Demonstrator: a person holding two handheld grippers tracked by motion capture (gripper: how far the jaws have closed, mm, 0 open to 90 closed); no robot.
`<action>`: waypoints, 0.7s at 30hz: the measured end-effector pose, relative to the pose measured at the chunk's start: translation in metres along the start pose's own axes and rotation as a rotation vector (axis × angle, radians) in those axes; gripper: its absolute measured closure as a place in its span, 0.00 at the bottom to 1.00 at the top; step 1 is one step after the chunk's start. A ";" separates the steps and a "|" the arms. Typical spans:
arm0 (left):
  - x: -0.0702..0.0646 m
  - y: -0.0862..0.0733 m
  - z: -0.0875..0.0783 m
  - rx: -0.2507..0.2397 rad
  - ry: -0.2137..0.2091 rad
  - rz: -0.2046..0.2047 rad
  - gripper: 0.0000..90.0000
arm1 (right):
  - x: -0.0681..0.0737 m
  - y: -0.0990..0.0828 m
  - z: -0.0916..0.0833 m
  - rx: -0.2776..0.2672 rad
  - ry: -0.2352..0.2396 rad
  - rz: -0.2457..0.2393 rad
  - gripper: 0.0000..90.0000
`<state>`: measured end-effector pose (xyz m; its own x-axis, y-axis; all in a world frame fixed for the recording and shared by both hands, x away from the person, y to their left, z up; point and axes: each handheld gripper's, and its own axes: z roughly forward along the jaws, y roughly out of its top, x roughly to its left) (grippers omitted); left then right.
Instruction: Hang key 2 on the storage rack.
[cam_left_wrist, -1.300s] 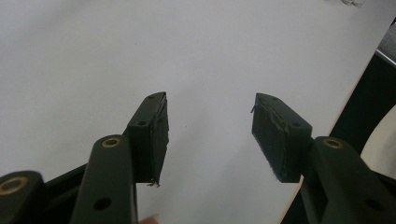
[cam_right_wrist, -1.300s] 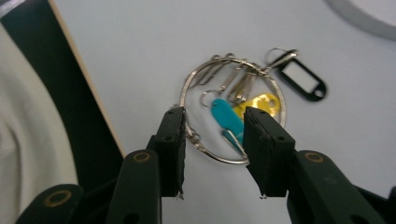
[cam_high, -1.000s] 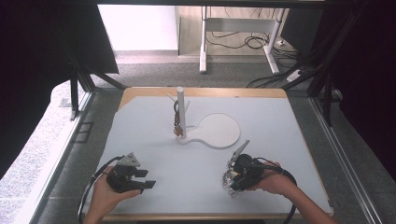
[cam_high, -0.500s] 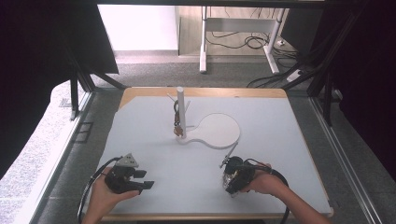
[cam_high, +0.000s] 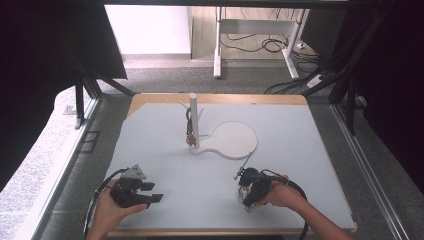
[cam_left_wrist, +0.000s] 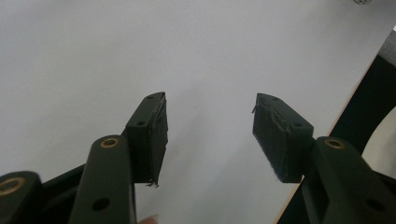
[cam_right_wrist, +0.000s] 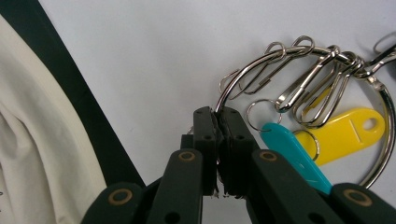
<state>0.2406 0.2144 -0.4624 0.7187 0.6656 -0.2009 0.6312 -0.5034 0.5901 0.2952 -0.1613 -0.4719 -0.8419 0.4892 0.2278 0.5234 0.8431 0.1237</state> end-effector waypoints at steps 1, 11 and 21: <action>0.000 0.000 0.000 -0.007 0.001 -0.005 0.51 | 0.000 0.000 0.000 -0.003 0.003 0.000 0.96; 0.002 -0.002 0.000 -0.001 0.003 -0.004 0.51 | -0.006 -0.006 -0.015 -0.061 0.059 0.023 0.97; 0.001 -0.002 0.001 -0.001 0.003 -0.010 0.51 | -0.017 -0.013 -0.053 -0.185 0.155 0.071 0.97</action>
<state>0.2402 0.2159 -0.4646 0.7115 0.6722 -0.2047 0.6380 -0.4959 0.5891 0.3099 -0.1925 -0.4267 -0.7793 0.4939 0.3857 0.6079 0.7453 0.2738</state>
